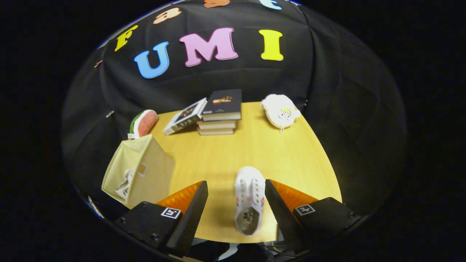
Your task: Open the storage box then place both shoes into the box .Put the left shoe in first, then the right shoe, with the right side of both shoes facing outward in a uniform manner.
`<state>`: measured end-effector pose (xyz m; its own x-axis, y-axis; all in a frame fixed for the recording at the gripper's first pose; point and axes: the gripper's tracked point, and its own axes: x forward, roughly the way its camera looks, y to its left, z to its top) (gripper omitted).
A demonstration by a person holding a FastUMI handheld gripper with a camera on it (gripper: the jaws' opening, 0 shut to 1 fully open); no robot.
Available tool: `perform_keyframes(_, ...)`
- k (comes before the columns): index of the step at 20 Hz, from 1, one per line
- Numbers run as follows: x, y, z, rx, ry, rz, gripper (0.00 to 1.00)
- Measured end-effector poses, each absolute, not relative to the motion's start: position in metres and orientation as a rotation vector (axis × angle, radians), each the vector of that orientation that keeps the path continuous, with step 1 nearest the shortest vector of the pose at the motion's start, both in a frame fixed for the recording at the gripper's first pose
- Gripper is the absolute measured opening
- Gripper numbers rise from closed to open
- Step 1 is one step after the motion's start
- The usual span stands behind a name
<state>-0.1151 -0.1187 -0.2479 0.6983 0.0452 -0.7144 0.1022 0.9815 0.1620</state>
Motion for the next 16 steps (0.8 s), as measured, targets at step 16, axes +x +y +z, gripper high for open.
perform_keyframes(16,-0.105,-0.141,-0.396,0.142,0.969,-0.037,0.88)
